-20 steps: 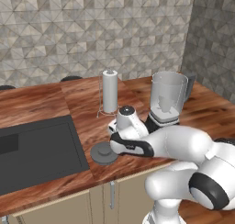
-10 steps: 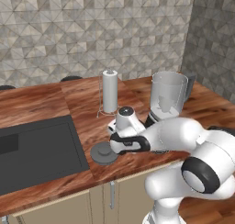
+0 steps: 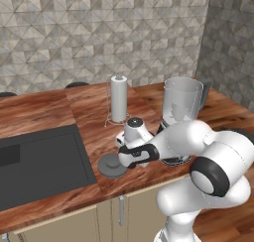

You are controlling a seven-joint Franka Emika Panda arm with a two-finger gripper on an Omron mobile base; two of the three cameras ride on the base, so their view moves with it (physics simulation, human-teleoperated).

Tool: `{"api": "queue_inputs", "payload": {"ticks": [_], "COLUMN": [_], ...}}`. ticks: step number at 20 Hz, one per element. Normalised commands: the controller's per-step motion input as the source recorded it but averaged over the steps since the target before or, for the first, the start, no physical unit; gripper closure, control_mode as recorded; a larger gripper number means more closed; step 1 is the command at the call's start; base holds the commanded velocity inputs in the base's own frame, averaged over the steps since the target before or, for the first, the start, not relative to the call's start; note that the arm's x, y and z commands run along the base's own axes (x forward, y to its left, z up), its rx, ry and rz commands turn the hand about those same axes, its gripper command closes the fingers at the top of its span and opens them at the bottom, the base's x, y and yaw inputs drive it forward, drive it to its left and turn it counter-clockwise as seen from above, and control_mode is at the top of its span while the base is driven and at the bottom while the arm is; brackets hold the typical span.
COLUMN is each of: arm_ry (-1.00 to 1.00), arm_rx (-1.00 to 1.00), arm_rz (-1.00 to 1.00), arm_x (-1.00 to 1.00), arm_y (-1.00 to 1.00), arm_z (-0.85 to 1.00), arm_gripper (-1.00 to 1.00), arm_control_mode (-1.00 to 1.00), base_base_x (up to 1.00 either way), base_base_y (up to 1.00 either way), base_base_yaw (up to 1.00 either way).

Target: Grab the lemon wedge and garlic from the fridge, place them in the blender, close the lid, and turn on the blender to create a marinade.

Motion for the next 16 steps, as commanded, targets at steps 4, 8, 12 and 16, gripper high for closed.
{"api": "queue_inputs", "payload": {"ticks": [4, 8, 12, 16], "arm_ry": [0.0, 0.0, 0.0, 0.0], "arm_rx": [0.0, 0.0, 0.0, 0.0], "arm_rz": [0.0, 0.0, 0.0, 0.0], "arm_x": [0.04, 0.05, 0.08, 0.13], "arm_y": [0.0, 0.0, 0.0, 0.0], "arm_z": [-0.11, -0.1, -0.11, -0.08], "arm_gripper": [-1.0, -1.0, -1.0, -1.0], "arm_control_mode": [-1.0, -1.0, -1.0, -1.0], "base_base_x": [0.0, 0.0, 0.0, 0.0], "base_base_y": [0.0, 0.0, 0.0, 0.0], "base_base_yaw": [0.0, 0.0, 0.0, 0.0]}}
